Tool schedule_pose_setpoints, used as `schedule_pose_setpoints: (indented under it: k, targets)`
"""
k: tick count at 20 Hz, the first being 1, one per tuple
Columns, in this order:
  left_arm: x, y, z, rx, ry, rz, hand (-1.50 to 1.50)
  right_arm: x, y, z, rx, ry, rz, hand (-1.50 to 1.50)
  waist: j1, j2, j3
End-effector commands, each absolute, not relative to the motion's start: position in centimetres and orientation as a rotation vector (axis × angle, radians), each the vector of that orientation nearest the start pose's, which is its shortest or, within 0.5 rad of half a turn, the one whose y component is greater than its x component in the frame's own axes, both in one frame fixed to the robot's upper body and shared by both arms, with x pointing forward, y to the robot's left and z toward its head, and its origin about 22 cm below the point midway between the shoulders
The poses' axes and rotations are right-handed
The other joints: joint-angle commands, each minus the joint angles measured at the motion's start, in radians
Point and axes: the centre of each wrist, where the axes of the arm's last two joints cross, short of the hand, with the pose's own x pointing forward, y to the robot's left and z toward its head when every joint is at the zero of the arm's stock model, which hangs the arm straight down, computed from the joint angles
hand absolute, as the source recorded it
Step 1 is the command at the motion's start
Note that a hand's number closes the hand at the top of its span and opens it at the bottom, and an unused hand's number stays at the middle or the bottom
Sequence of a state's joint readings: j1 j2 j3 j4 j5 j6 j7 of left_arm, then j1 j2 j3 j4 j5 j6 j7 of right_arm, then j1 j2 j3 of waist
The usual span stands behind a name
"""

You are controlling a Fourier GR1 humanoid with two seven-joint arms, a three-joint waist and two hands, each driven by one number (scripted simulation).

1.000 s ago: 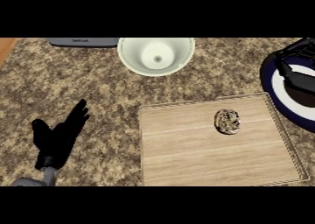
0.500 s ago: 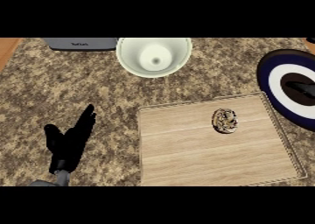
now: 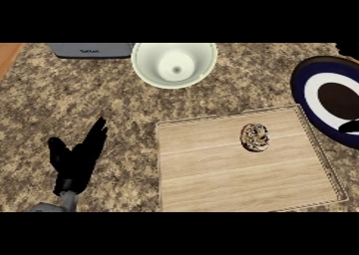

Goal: Pick the cupcake from the tray and place it in the plate

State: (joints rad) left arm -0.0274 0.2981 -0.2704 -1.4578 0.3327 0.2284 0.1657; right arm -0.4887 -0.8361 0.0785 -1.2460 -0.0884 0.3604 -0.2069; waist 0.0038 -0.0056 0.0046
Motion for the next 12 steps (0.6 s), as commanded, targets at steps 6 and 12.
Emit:
schedule_pose_setpoints:
  k: [6, 12]
  targets:
    - [22.7, 25.1, -3.0, 0.027, -1.195, 0.008, 0.0, 32.9, -32.2, 16.3, -0.376, -1.495, 1.118, -1.5, -0.003, 0.004, -0.005]
    - [21.4, 22.5, -3.6, -0.016, -1.171, -0.012, 0.0, 31.9, -26.9, 15.3, -0.435, -1.449, 1.146, -1.5, 0.0, 0.003, -0.005]
